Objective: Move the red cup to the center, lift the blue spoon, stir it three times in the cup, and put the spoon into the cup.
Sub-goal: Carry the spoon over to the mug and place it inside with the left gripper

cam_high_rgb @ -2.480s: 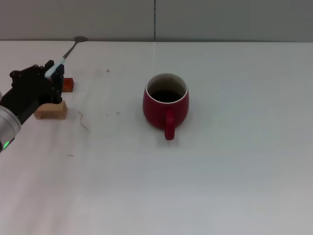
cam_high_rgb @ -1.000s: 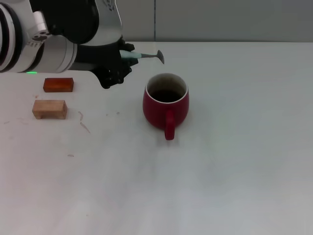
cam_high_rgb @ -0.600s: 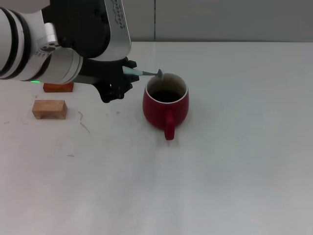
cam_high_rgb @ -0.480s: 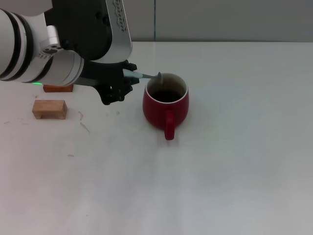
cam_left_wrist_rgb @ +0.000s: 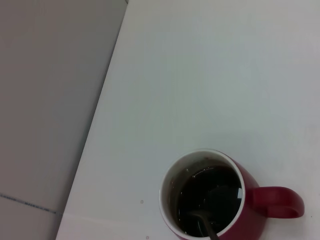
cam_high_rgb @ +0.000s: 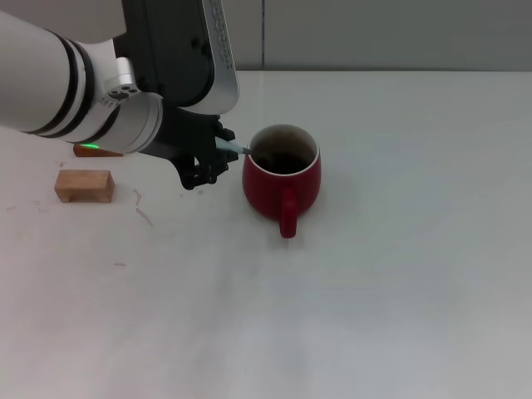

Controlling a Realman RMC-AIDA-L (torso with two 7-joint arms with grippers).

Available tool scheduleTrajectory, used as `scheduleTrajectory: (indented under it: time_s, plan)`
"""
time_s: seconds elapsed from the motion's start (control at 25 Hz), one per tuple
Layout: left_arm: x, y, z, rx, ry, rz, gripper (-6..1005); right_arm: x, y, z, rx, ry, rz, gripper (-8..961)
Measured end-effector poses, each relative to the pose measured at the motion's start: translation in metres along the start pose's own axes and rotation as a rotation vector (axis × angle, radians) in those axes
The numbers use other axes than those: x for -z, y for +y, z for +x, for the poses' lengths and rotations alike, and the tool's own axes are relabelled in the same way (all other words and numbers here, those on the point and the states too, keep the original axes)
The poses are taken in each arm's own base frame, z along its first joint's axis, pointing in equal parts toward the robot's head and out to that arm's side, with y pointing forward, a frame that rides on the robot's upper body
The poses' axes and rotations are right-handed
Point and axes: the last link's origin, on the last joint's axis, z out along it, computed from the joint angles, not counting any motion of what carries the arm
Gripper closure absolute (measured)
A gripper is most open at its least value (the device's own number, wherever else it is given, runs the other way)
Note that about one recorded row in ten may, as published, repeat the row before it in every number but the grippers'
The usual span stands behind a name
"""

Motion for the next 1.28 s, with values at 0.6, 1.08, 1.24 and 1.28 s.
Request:
scheduleTrajectory:
  time_s: [0.6,1.08,1.24,1.28]
  plan:
    - [-0.027,0.0,0.026,-0.076,0.027,-0.035,824,0.001,-0.001,0.0,-0.008,0.005,-0.003,199]
    - [-0.017,0.011,0.019,-0.088,-0.006,-0.047,825,0.003,-0.003,0.001,-0.004,0.013,0.003,199]
    - [-0.014,0.005,0.009,-0.075,-0.042,-0.012,825,0.002,-0.002,0.001,-0.006,0.012,0.001,199]
    - [-0.014,0.004,0.008,-0.071,-0.044,-0.007,825,0.002,-0.002,0.001,-0.007,0.011,-0.001,199]
